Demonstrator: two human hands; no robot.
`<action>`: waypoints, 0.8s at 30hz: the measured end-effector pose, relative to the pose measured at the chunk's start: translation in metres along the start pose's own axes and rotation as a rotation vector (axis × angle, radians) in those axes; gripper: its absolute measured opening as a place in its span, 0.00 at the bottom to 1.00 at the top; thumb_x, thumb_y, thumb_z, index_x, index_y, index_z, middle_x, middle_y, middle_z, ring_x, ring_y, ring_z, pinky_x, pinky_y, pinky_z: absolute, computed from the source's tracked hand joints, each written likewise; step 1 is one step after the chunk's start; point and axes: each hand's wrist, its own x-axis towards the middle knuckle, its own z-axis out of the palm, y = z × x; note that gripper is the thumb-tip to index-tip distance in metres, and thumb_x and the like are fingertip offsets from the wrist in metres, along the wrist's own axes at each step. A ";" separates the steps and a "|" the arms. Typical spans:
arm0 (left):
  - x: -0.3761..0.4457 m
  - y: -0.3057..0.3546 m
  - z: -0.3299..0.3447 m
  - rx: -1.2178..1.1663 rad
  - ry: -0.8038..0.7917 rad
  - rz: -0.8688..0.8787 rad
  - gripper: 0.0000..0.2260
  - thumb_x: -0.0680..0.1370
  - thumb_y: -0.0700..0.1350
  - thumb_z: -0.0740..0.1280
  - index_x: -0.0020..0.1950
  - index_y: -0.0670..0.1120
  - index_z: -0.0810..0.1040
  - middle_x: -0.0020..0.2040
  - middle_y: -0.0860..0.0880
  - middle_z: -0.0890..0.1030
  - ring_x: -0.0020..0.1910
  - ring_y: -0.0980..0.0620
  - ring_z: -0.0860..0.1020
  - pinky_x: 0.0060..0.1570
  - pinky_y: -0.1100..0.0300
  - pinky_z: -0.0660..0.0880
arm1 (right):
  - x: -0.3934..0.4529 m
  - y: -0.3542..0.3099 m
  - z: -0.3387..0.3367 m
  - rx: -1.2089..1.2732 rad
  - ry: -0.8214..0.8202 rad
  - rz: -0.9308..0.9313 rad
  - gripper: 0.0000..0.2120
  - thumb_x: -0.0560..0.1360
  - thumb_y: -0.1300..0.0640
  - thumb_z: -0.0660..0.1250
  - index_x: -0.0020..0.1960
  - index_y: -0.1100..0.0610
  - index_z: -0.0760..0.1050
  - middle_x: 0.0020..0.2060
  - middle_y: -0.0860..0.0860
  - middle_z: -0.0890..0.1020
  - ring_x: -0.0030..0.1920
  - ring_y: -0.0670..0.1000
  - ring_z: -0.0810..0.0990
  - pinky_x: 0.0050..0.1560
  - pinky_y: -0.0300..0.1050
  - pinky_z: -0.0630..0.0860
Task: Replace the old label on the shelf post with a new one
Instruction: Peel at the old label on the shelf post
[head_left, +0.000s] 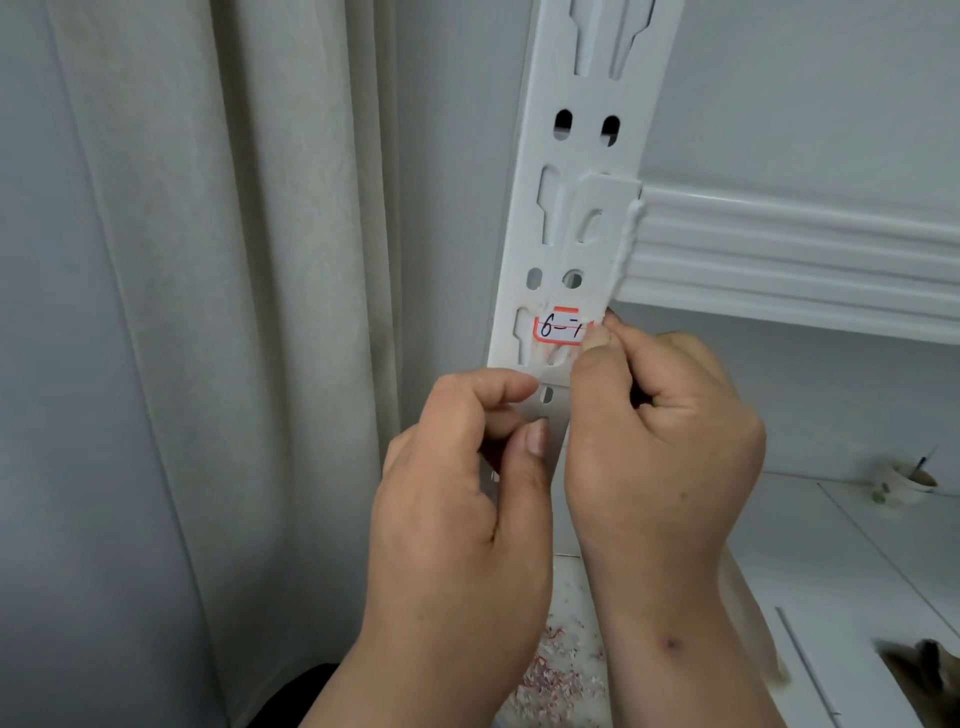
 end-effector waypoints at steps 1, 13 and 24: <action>0.000 0.001 0.000 -0.004 0.003 0.000 0.11 0.75 0.48 0.64 0.52 0.65 0.71 0.46 0.64 0.79 0.48 0.57 0.78 0.47 0.74 0.69 | 0.000 0.000 -0.001 0.010 -0.007 0.007 0.11 0.73 0.62 0.65 0.33 0.60 0.81 0.26 0.52 0.72 0.30 0.44 0.72 0.29 0.26 0.63; 0.014 0.006 0.002 -0.047 0.034 0.050 0.11 0.75 0.44 0.66 0.50 0.61 0.71 0.46 0.62 0.78 0.46 0.63 0.77 0.44 0.76 0.69 | 0.000 -0.003 0.000 0.018 -0.013 0.065 0.11 0.73 0.56 0.67 0.33 0.55 0.82 0.26 0.50 0.76 0.32 0.46 0.75 0.30 0.27 0.65; 0.007 0.002 0.005 -0.028 0.029 0.019 0.14 0.72 0.42 0.69 0.49 0.61 0.73 0.46 0.62 0.79 0.47 0.63 0.78 0.47 0.76 0.69 | 0.000 -0.001 -0.003 0.044 -0.058 0.110 0.11 0.72 0.57 0.65 0.32 0.55 0.81 0.26 0.50 0.74 0.29 0.45 0.73 0.31 0.28 0.65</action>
